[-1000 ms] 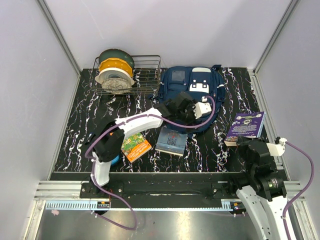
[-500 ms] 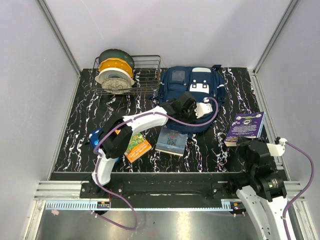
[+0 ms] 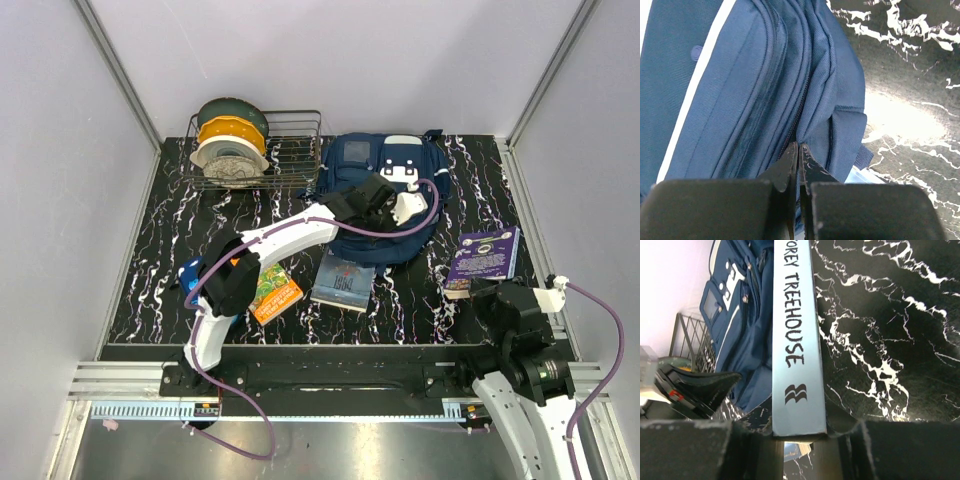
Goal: Pack the student bag
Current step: Place the book in the student bag.
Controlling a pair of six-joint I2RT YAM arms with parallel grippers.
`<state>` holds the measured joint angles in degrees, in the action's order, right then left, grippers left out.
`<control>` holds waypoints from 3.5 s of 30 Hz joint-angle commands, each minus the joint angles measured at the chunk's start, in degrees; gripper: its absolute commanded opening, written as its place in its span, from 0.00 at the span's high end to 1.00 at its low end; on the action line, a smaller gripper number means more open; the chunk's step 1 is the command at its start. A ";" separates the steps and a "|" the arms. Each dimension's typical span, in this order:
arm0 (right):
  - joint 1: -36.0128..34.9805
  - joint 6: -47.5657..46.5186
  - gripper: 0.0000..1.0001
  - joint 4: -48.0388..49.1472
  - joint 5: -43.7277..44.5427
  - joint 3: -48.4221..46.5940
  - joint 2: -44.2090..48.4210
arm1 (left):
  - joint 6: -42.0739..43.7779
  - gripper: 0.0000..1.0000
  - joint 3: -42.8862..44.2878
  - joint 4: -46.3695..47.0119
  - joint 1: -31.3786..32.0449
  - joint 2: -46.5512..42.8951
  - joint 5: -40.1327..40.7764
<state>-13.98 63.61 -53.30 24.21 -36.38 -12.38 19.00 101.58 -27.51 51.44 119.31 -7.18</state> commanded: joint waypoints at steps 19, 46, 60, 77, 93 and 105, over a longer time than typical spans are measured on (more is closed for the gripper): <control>-0.17 9.41 1.00 42.91 -39.84 11.59 -6.33 | -14.08 1.00 25.60 -7.56 0.67 -7.51 -0.03; -0.26 21.64 0.98 87.30 -22.63 10.55 -51.15 | -22.35 1.00 29.64 -3.96 5.51 -9.71 -1.09; -0.17 19.36 0.82 102.69 -25.17 6.15 -73.39 | -17.25 1.00 20.59 3.51 5.51 -15.33 -7.06; -0.44 5.38 0.25 80.65 -36.51 9.75 -54.89 | -18.83 1.00 20.68 2.10 2.35 -11.12 -0.73; -0.52 6.69 0.63 76.28 -38.09 14.94 -49.21 | -24.45 1.00 22.17 3.07 0.06 -8.12 -7.67; -0.61 8.20 0.56 87.85 -39.50 10.79 -61.02 | -24.02 1.00 20.15 3.43 -0.11 -9.53 -7.15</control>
<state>-14.26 72.53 29.95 -14.70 -25.76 -77.56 -4.99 120.33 -31.86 52.03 112.55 -14.11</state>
